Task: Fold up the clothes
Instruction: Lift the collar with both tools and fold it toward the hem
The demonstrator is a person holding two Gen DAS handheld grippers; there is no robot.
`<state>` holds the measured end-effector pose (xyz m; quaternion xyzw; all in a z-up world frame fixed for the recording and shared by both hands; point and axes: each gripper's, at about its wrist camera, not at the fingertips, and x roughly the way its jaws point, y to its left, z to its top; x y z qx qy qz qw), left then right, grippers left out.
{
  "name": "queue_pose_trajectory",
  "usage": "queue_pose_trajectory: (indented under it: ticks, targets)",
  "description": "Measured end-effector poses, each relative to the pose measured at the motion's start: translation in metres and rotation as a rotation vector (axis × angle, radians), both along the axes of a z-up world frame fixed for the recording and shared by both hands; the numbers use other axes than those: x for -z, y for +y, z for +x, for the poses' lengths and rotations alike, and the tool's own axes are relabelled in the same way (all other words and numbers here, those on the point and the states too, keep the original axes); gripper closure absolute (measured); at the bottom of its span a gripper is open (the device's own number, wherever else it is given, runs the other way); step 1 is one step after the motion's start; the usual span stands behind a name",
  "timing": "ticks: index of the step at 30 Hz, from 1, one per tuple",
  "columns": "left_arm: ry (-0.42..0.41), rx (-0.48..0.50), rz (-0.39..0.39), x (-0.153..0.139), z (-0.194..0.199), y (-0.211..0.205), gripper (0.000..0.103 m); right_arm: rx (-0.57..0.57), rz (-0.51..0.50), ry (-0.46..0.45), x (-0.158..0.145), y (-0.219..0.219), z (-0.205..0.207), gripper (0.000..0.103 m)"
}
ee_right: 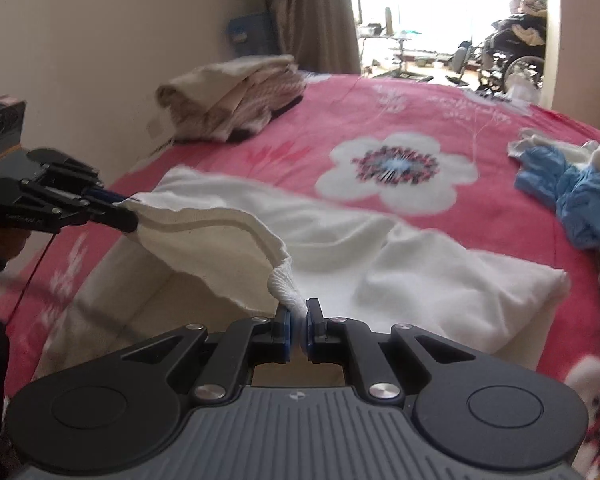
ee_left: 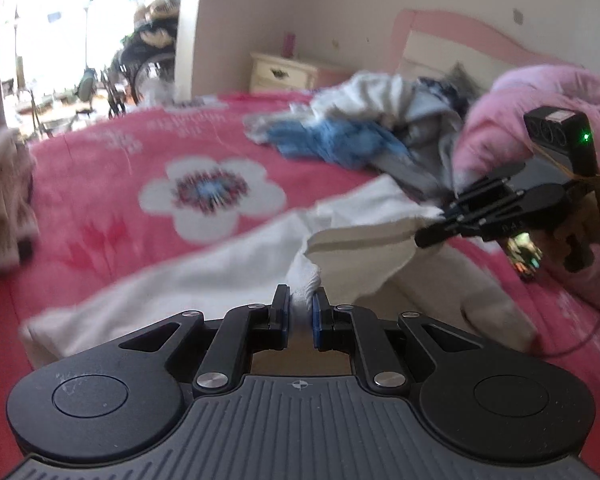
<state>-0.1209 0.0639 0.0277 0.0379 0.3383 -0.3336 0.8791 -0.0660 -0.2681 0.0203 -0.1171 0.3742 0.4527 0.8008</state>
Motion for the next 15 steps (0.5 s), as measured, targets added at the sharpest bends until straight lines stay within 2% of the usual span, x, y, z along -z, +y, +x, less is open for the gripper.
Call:
queue_pose_trajectory:
  ticks: [8, 15]
  targets:
    - [0.113, 0.022, 0.019, 0.034, -0.039, -0.001, 0.094, -0.013, -0.042, 0.045, 0.026, -0.013, -0.039, 0.094]
    - [0.130, 0.126, 0.053, 0.041, -0.070, -0.003, 0.094, -0.034, -0.060, 0.076, 0.029, -0.026, -0.058, 0.094]
